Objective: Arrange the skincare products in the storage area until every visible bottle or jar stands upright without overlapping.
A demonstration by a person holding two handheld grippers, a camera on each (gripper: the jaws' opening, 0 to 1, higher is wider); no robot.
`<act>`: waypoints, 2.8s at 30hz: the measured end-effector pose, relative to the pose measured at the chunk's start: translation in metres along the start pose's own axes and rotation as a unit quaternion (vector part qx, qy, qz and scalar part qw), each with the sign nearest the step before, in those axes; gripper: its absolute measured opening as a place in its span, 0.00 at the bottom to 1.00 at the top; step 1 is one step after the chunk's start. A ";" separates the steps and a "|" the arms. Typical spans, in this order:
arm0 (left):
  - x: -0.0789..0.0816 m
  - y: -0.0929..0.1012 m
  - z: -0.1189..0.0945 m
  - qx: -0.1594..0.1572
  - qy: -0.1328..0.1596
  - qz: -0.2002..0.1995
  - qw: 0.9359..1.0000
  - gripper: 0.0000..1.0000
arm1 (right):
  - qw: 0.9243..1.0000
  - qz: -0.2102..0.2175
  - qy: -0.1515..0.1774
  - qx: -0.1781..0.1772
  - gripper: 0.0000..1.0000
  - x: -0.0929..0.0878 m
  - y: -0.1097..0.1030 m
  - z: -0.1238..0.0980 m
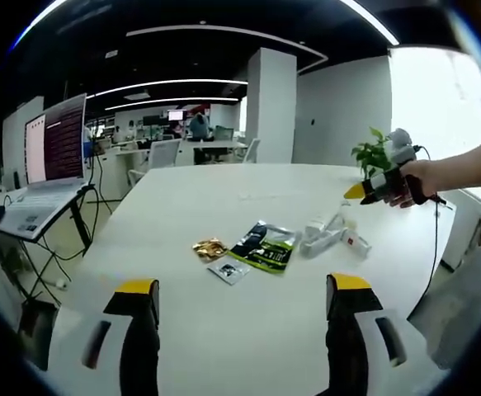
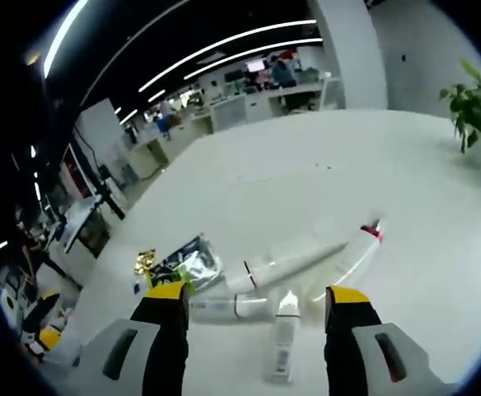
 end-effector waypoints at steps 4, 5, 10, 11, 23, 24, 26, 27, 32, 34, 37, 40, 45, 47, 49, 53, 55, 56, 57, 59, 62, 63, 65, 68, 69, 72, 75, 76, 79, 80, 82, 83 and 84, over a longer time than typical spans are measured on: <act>-0.001 0.002 0.000 -0.005 -0.002 0.003 1.000 0.76 | 1.000 -0.030 0.004 -0.009 0.70 -0.001 -0.001 -0.012; -0.002 0.003 0.000 -0.008 -0.004 0.004 1.000 0.76 | 0.999 -0.046 0.011 -0.013 0.70 0.001 -0.001 -0.017; -0.006 0.014 0.001 -0.028 -0.020 0.019 0.999 0.76 | 0.996 -0.079 0.041 -0.011 0.71 0.011 -0.018 -0.053; -0.006 0.017 0.000 -0.033 -0.020 0.024 0.999 0.76 | 0.995 -0.103 -0.002 -0.009 0.70 0.009 -0.020 -0.058; 0.008 0.034 0.002 -0.037 0.028 0.090 0.995 0.75 | 0.981 -0.178 0.080 -0.003 0.72 0.090 -0.049 -0.092; 0.008 0.036 0.001 -0.039 0.032 0.098 0.994 0.75 | 0.981 -0.178 0.082 -0.003 0.72 0.094 -0.047 -0.092; 0.008 0.040 0.001 -0.041 0.035 0.109 0.993 0.76 | 0.979 -0.189 0.080 -0.007 0.72 0.102 -0.044 -0.095; 0.008 0.041 0.001 -0.042 0.035 0.110 0.992 0.76 | 0.977 -0.200 0.075 -0.013 0.72 0.106 -0.038 -0.094; 0.011 0.035 0.001 -0.031 0.040 0.109 0.993 0.76 | 0.980 -0.196 0.043 -0.016 0.72 0.115 -0.022 -0.085; 0.011 0.032 0.001 -0.028 0.043 0.107 0.993 0.76 | 0.979 -0.202 0.034 -0.014 0.71 0.116 -0.020 -0.083; 0.011 0.033 0.000 -0.025 0.042 0.110 0.993 0.75 | 0.979 -0.202 0.031 -0.013 0.71 0.121 -0.012 -0.077; 0.010 0.033 0.001 -0.025 0.039 0.114 0.992 0.75 | 0.980 -0.196 0.030 -0.011 0.70 0.124 -0.009 -0.069; 0.010 0.034 0.000 -0.018 0.034 0.109 0.993 0.75 | 0.984 -0.177 0.005 -0.006 0.68 0.115 -0.010 -0.058; 0.010 0.032 0.000 -0.017 0.035 0.107 0.994 0.75 | 0.987 -0.160 -0.005 0.000 0.67 0.108 -0.011 -0.053; 0.010 0.033 -0.001 -0.016 0.034 0.107 0.994 0.74 | 0.990 -0.136 -0.021 0.010 0.67 0.101 -0.012 -0.046; 0.009 0.032 0.000 -0.016 0.030 0.109 0.993 0.74 | 0.995 -0.072 -0.057 0.031 0.66 0.087 -0.013 -0.025; 0.009 0.033 0.000 -0.015 0.029 0.110 0.993 0.75 | 0.996 -0.040 -0.071 0.042 0.67 0.080 -0.013 -0.015; 0.010 0.033 0.000 -0.014 0.029 0.111 0.993 0.75 | 0.995 -0.030 -0.080 0.043 0.66 0.077 -0.012 -0.009; 0.010 0.032 -0.001 -0.013 0.029 0.111 0.993 0.75 | 0.995 -0.018 -0.084 0.044 0.66 0.077 -0.009 -0.002; 0.009 0.032 0.000 -0.012 0.027 0.109 0.994 0.74 | 0.995 -0.006 -0.088 0.039 0.65 0.073 -0.007 0.003; 0.009 0.032 0.000 -0.010 0.025 0.105 0.994 0.74 | 0.994 0.022 -0.105 0.035 0.64 0.067 -0.002 0.015; 0.009 0.032 0.000 -0.010 0.024 0.104 0.994 0.74 | 0.993 0.024 -0.109 0.034 0.63 0.066 0.000 0.019; 0.009 0.032 0.001 -0.010 0.022 0.104 0.994 0.74 | 0.991 0.048 -0.120 0.033 0.61 0.062 0.002 0.026; 0.009 0.032 0.001 -0.010 0.020 0.105 0.994 0.74 | 0.987 0.083 -0.135 0.026 0.60 0.056 0.007 0.036; 0.009 0.032 0.000 -0.010 0.021 0.105 0.994 0.75 | 0.985 0.094 -0.144 0.021 0.58 0.053 0.010 0.041; 0.009 0.031 0.000 -0.009 0.019 0.105 0.994 0.74 | 0.979 0.111 -0.171 0.008 0.55 0.043 0.019 0.052; 0.009 0.031 0.000 -0.008 0.018 0.104 0.994 0.74 | 0.975 0.119 -0.185 -0.007 0.55 0.035 0.025 0.059; 0.008 0.030 0.001 -0.008 0.017 0.104 0.994 0.74 | 0.973 0.133 -0.187 -0.009 0.54 0.033 0.025 0.061; 0.008 0.030 0.001 -0.008 0.016 0.103 0.994 0.74 | 0.968 0.171 -0.185 -0.012 0.53 0.030 0.027 0.069; 0.008 0.030 0.001 -0.007 0.015 0.103 0.995 0.74 | 0.967 0.171 -0.186 -0.013 0.53 0.030 0.027 0.070; 0.007 0.029 0.001 -0.006 0.013 0.103 0.995 0.74 | 0.969 0.159 -0.188 -0.031 0.51 0.031 0.031 0.075; 0.007 0.029 0.001 -0.005 0.014 0.102 0.995 0.74 | 0.969 0.148 -0.193 -0.037 0.51 0.032 0.033 0.079; 0.007 0.028 0.001 -0.005 0.014 0.101 0.995 0.74 | 0.968 0.150 -0.197 -0.038 0.51 0.031 0.033 0.081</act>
Point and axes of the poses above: the point that each gripper's makers call its tool centre point, and the gripper's own axes: z roughly forward along the fingers, y roughly to its right, x roughly out of its top, the point moved 5 cm from there along -z, roughly backward along the fingers, and after that the axes turned 14 degrees about -z, right-handed, at the moved point
